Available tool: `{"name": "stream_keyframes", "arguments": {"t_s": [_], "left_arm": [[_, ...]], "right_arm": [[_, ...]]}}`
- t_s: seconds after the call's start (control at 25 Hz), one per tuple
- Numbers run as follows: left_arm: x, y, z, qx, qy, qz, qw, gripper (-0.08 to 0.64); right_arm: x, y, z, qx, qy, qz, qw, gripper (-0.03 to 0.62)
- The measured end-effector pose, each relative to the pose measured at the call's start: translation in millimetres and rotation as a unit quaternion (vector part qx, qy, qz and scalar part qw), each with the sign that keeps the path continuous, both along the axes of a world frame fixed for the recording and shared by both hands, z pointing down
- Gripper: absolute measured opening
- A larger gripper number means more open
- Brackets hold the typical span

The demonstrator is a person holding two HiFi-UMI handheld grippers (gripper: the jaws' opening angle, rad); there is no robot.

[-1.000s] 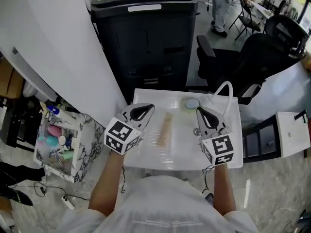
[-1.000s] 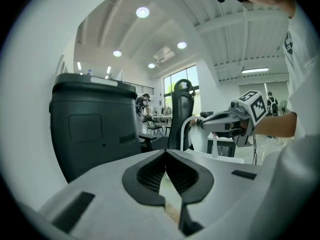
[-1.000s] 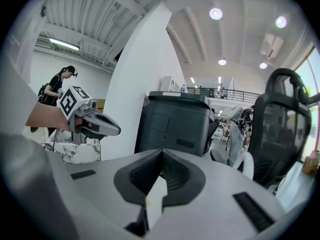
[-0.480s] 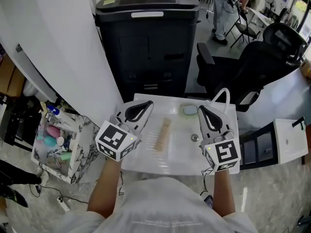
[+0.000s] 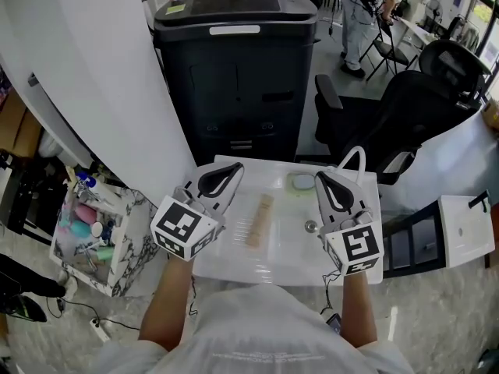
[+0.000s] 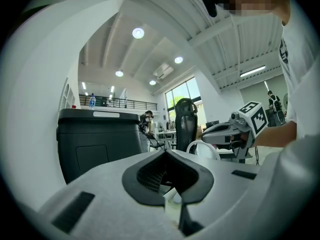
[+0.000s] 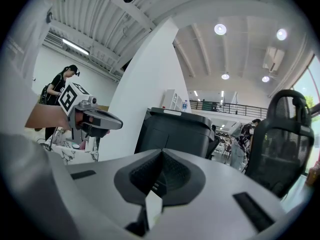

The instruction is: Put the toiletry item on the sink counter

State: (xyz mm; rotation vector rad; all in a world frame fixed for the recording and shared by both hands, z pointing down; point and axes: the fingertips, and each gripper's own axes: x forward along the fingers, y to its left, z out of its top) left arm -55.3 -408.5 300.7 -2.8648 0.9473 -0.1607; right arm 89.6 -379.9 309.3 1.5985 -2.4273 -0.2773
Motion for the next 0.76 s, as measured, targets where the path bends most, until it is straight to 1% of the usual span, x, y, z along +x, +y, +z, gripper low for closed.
{"name": "stream_keyframes", "arguments": {"t_s": [0.48,0.76], "left_arm": [[3.0,-1.0,3.2,-0.011,0.004,-0.003,0.9999,0.011],[3.1,0.7,8.6,-0.018,0.004,-0.004,0.9998,0.011]], "right_arm": [[7.8,1.5,1.8,0.0,-0.004,-0.001,1.0,-0.005],[3.7,5.2,6.1,-0.001,-0.001,-0.004,1.0,-0.005]]}}
